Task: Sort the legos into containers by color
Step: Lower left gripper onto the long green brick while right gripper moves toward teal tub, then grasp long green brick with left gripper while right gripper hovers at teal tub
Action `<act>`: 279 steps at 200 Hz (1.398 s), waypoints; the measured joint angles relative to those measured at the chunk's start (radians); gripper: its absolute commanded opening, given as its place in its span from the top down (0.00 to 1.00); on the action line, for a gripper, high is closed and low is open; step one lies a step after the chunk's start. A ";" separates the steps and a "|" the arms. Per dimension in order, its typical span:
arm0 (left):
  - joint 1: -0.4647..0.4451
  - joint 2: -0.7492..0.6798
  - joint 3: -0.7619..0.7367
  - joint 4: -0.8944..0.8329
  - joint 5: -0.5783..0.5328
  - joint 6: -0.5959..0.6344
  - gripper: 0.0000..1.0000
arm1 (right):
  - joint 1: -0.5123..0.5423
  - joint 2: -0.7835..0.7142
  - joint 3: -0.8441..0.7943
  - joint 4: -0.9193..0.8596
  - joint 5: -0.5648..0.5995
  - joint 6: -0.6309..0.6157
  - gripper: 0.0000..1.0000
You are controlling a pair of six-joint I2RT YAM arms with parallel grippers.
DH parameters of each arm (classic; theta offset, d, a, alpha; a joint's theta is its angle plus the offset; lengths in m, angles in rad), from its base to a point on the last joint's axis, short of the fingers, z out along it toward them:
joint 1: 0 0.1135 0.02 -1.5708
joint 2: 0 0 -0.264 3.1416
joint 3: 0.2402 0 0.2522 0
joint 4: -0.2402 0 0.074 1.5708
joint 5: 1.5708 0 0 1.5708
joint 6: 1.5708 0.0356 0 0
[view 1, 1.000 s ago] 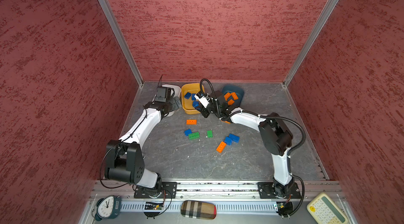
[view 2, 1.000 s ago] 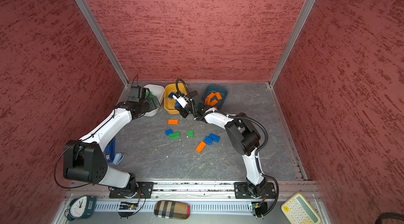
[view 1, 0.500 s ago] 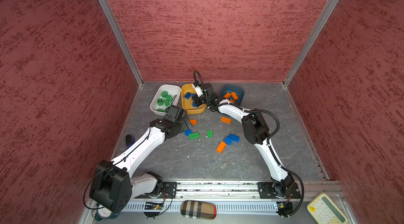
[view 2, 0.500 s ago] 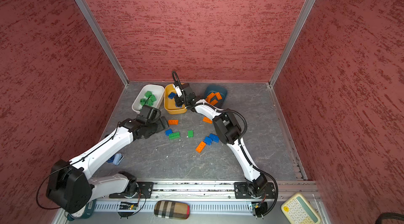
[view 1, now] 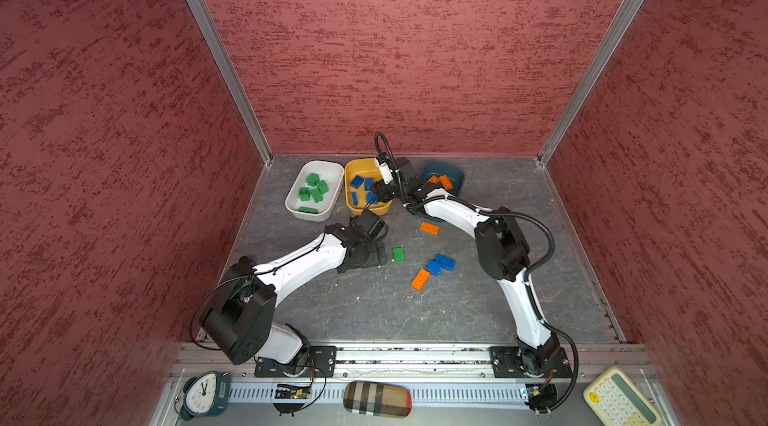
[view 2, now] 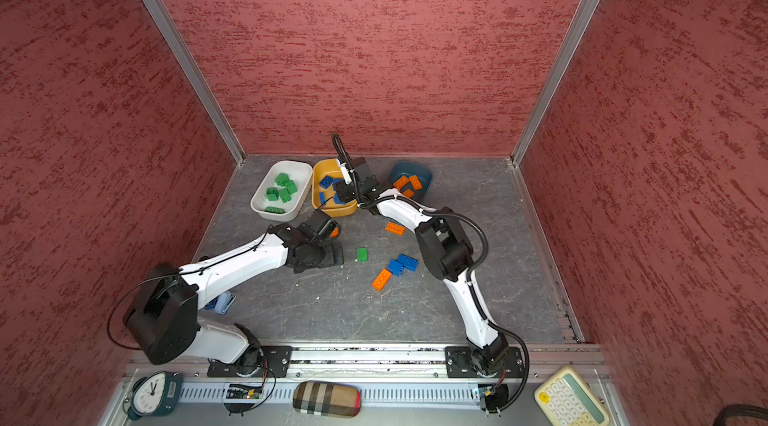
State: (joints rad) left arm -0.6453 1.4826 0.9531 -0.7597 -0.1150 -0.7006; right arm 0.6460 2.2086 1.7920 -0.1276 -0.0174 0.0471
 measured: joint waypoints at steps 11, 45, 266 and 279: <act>-0.007 0.035 0.012 -0.001 -0.013 0.002 0.00 | 0.000 -0.104 -0.114 0.045 0.008 0.024 0.01; -0.010 0.128 0.053 -0.008 -0.051 0.004 0.00 | 0.000 -0.374 -0.416 0.227 0.061 0.097 0.01; 0.006 0.272 0.115 0.079 0.000 0.088 0.51 | -0.002 -0.680 -0.867 0.333 0.496 0.514 0.01; 0.002 0.256 0.112 0.094 0.007 0.096 0.51 | -0.002 -0.667 -0.858 0.330 0.493 0.512 0.01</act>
State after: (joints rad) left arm -0.6430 1.7382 1.0653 -0.6659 -0.1078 -0.6048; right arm 0.6437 1.5414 0.9344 0.2020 0.4755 0.5591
